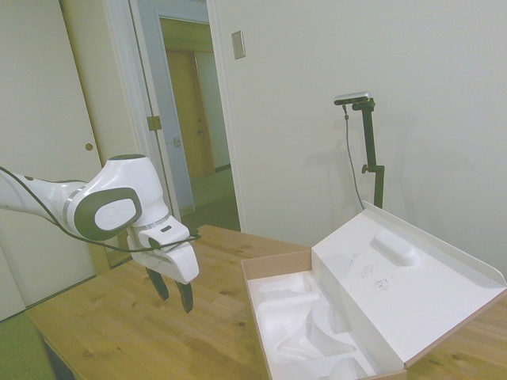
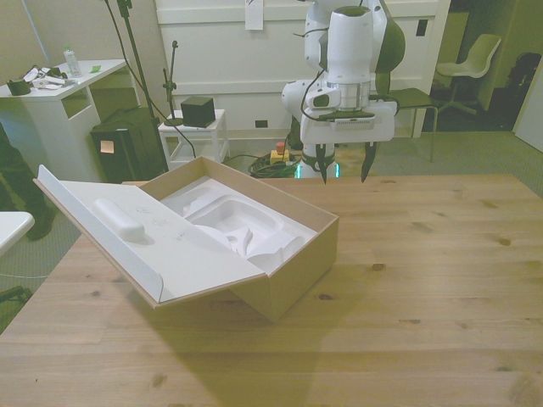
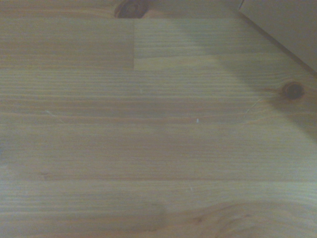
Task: Close the box
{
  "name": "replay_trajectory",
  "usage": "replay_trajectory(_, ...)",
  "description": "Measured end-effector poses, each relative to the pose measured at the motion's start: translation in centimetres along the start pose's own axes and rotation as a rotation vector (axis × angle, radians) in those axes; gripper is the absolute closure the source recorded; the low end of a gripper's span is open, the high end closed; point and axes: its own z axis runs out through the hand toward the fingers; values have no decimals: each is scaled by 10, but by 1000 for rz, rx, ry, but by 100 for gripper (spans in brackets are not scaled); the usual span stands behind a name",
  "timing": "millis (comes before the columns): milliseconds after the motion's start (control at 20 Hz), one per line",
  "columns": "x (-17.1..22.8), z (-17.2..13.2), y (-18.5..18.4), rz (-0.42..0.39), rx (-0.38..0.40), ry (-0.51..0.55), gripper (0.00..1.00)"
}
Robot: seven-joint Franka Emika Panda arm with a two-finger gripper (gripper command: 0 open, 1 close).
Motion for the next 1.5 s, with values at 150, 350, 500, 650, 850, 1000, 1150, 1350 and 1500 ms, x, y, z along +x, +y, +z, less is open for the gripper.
replay_trajectory(150, 0, 7, -2, 21, -7, -11, 0)
replay_trajectory(350, 27, 8, -2, 90, 23, -6, 0)
replay_trajectory(500, 81, -44, 27, 175, 107, 3, 0)
replay_trajectory(650, 133, -105, 64, 241, 175, 0, 0)
replay_trajectory(850, 215, -135, 116, 347, 217, 12, 0)
replay_trajectory(1000, 288, -127, 184, 445, 241, 29, 0)
replay_trajectory(1150, 340, -129, 221, 522, 258, 83, 0)
replay_trajectory(1350, 392, -148, 256, 601, 282, 187, 0)
replay_trajectory(1500, 424, -160, 295, 660, 297, 264, 0)
